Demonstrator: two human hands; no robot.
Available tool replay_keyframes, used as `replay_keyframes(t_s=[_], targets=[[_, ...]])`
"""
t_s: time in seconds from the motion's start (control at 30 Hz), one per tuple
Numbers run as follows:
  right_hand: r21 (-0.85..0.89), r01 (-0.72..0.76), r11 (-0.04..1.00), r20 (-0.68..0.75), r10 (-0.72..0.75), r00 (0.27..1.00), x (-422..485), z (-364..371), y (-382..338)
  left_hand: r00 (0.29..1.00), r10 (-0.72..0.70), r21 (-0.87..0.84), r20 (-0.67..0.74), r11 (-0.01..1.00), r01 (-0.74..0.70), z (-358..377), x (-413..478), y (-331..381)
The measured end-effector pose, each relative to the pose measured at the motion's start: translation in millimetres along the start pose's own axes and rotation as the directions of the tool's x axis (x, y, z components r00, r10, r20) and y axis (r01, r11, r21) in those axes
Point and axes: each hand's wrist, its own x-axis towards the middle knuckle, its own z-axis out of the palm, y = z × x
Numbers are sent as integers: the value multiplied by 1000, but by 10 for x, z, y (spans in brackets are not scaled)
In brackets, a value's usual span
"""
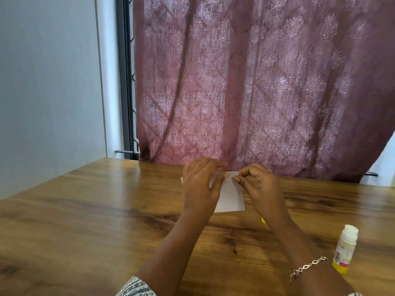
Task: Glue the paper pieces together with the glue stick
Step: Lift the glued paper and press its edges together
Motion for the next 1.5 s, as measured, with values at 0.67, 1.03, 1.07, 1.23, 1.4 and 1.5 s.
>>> replay_keyframes(t_s=[0.67, 1.03, 1.07, 1.23, 1.4, 1.5], targets=[[166, -35, 986, 161, 8, 987, -22, 35, -104, 998, -13, -88, 58, 996, 18, 7, -11, -26], [152, -118, 981, 204, 86, 975, 3, 34, -19, 984, -157, -268, -85, 955, 129, -90, 49, -10], [148, -120, 982, 206, 88, 975, 5, 27, -10, 978, -187, -291, -89, 944, 154, -96, 54, -11], [114, -114, 987, 198, 90, 976, 13, -1, 49, 948, -304, -388, -95, 888, 245, -128, 70, -51], [102, -133, 986, 194, 111, 975, 16, -26, 84, 920, -367, -440, -138, 855, 275, -150, 80, -86], [131, -153, 980, 186, 127, 974, 22, -48, 94, 899, -418, -484, -133, 818, 309, -147, 83, -99]])
